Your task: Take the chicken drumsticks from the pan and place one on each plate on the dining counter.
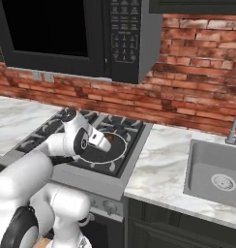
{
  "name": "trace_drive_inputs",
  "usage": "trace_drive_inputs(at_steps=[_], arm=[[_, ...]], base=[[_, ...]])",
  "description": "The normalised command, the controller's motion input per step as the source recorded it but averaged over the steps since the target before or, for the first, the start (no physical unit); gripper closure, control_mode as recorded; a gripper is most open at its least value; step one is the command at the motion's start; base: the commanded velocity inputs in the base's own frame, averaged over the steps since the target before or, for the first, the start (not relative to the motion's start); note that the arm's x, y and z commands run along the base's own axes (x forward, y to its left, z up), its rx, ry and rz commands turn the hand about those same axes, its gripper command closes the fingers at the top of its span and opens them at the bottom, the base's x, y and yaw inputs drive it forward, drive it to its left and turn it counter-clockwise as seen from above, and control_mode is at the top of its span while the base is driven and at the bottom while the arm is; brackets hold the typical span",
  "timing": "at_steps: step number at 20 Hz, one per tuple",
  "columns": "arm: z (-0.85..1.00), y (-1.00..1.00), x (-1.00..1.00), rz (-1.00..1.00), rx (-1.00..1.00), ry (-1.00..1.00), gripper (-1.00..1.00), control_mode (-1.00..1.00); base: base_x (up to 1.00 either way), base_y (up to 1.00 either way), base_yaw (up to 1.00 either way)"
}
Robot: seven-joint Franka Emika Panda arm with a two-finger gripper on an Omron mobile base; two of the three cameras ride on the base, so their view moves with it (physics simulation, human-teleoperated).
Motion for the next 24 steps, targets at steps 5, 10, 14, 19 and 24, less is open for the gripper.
trace_drive_inputs(at_steps=[5,10,14,19,24], arm=[[-0.25,0.00,0.86,0.42,-0.01,0.03,-1.00,-1.00],[0.22,-0.15,0.54,0.21,0.14,0.00,-1.00,-1.00],[0.41,-0.01,0.41,0.06,0.12,0.03,-1.00,-1.00],[0.15,0.02,0.43,0.00,0.07,0.17,-1.00,-1.00],[0.00,0.00,0.47,-0.01,0.00,0.30,-1.00,-1.00]], base=[[0.00,0.00,0.00],[0.00,0.00,0.00],[0.00,0.00,0.00],[0.00,0.00,0.00],[0.00,0.00,0.00]])
